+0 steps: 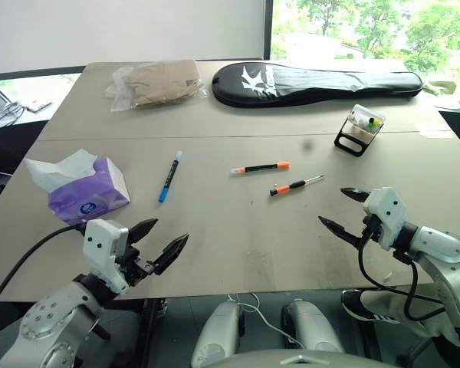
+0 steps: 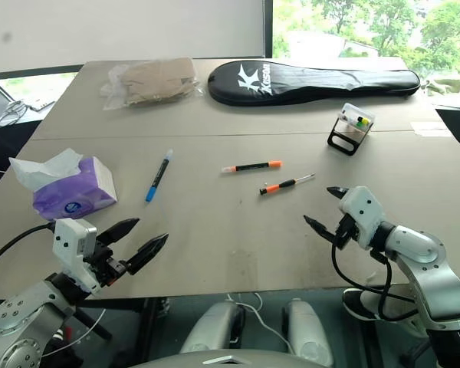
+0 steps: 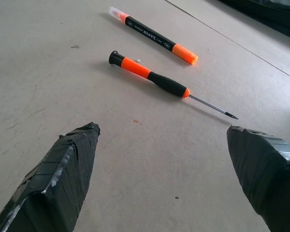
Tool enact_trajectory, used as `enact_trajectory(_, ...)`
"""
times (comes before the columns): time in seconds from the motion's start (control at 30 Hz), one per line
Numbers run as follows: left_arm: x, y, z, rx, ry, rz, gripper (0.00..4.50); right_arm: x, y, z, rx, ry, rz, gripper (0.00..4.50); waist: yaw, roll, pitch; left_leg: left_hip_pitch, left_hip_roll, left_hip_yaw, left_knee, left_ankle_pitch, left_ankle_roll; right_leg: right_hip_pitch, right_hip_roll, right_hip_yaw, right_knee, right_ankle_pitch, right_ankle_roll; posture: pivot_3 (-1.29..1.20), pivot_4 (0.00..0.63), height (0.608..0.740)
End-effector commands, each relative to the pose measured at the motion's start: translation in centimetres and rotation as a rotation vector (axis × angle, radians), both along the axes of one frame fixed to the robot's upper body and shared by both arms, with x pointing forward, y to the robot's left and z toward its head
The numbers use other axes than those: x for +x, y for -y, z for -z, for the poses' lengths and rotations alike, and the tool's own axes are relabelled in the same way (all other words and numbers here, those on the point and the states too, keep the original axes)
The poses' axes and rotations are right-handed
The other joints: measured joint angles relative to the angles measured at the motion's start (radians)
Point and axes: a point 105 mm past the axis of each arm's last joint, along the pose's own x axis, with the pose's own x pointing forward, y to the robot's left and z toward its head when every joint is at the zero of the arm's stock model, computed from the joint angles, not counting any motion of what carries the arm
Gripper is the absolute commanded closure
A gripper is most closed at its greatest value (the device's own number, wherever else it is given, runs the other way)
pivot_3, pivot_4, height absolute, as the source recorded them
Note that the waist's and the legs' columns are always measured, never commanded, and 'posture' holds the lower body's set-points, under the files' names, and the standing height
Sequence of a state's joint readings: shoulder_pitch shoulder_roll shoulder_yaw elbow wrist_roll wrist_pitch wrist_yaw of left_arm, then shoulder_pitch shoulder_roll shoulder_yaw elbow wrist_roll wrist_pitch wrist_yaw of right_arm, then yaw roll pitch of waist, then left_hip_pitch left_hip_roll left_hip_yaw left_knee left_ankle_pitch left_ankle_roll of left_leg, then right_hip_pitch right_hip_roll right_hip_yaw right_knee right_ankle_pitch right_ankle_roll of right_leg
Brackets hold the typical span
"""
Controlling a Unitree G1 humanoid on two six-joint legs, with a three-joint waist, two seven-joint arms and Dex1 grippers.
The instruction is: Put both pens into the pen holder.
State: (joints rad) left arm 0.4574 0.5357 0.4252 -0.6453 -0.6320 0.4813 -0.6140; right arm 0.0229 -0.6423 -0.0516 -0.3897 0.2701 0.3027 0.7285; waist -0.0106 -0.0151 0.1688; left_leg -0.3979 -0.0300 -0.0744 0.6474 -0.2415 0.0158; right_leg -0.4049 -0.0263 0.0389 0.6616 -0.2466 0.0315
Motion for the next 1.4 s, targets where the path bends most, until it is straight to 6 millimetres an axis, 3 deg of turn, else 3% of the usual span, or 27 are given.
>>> enact_trajectory(0.03, -0.2, 0.6, -1.5, 0.028, 0.056, 0.066, 0.09, 0.4, -1.0, -1.3, -0.058, 0.024, -0.094, 0.0, 0.0, 0.0, 0.0, 0.0, 0.0, 0.0, 0.0, 0.0, 0.0, 0.0, 0.0, 0.0, 0.0, 0.0, 0.0, 0.0, 0.15, 0.74)
enact_trajectory(0.2, -0.8, 2.7, -3.1, 0.02, 0.079, 0.244, 0.09, 1.9, -3.3, -2.1, -0.18, -0.087, -0.26, 0.0, -0.006, 0.0, 0.001, 0.002, 0.001, 0.002, 0.001, 0.0, 0.0, 0.001, 0.001, 0.001, 0.001, -0.001, -0.003, 0.0, 0.15, 0.74)
enact_trajectory(0.37, -1.2, 4.2, -3.9, 0.064, 0.109, 0.367, 0.09, 5.4, -4.2, -1.5, -0.317, -0.171, -0.29, 0.0, -0.002, 0.0, 0.001, 0.0, 0.0, 0.0, 0.001, 0.0, 0.0, 0.001, 0.0, -0.001, 0.0, 0.0, -0.001, 0.0, 0.15, 0.74)
enact_trajectory(0.6, -0.8, 4.2, -3.9, 0.095, 0.145, 0.348, 0.09, 9.9, -6.6, -0.7, -0.388, -0.229, -0.318, 0.0, -0.007, 0.0, 0.001, 0.0, 0.0, 0.0, 0.0, 0.0, 0.0, 0.0, 0.0, -0.001, 0.0, 0.0, -0.001, 0.0, 0.15, 0.74)
enact_trajectory(0.73, -0.7, 4.1, -4.1, 0.093, 0.165, 0.31, 0.0, 10.9, -6.3, 0.0, -0.442, -0.294, -0.336, 1.19, -0.003, 0.001, 0.001, -0.001, 0.0, 0.0, 0.0, 0.0, 0.0, -0.001, -0.001, -0.001, 0.0, 0.001, -0.001, 0.0, 0.15, 0.74)
enact_trajectory(0.97, -1.1, 4.7, -4.5, 0.057, 0.182, 0.321, 0.0, 11.3, -5.3, 0.0, -0.443, -0.359, -0.326, 4.46, -0.003, 0.001, 0.001, 0.0, 0.0, -0.001, 0.0, 0.0, 0.0, -0.001, -0.001, -0.001, 0.0, 0.001, -0.001, 0.0, 0.15, 0.74)
enact_trajectory(1.17, -2.0, 7.0, -5.2, -0.075, 0.133, 0.456, 0.0, 10.2, -1.6, -2.4, -0.273, -0.391, -0.156, 4.46, 0.012, 0.001, 0.002, -0.002, -0.002, -0.003, 0.0, 0.0, 0.0, -0.001, -0.003, -0.003, 0.0, 0.001, -0.001, 0.0, 0.15, 0.74)
enact_trajectory(1.37, -0.8, 8.2, -5.6, -0.09, 0.146, 0.518, 0.0, 8.2, 6.1, -3.7, -0.107, -0.43, 0.25, 4.46, 0.023, 0.005, 0.003, -0.004, -0.002, -0.003, 0.0, 0.0, 0.0, -0.002, -0.003, -0.004, 0.0, 0.0, -0.001, 0.0, 0.15, 0.74)
enact_trajectory(1.4, -0.6, 8.6, -5.6, -0.09, 0.15, 0.54, 0.0, 8.0, 8.1, -3.5, -0.09, -0.429, 0.364, 4.46, 0.019, 0.005, 0.003, -0.003, -0.002, -0.003, 0.0, 0.0, 0.0, -0.002, -0.003, -0.004, 0.0, 0.0, -0.001, 0.0, 0.15, 0.74)
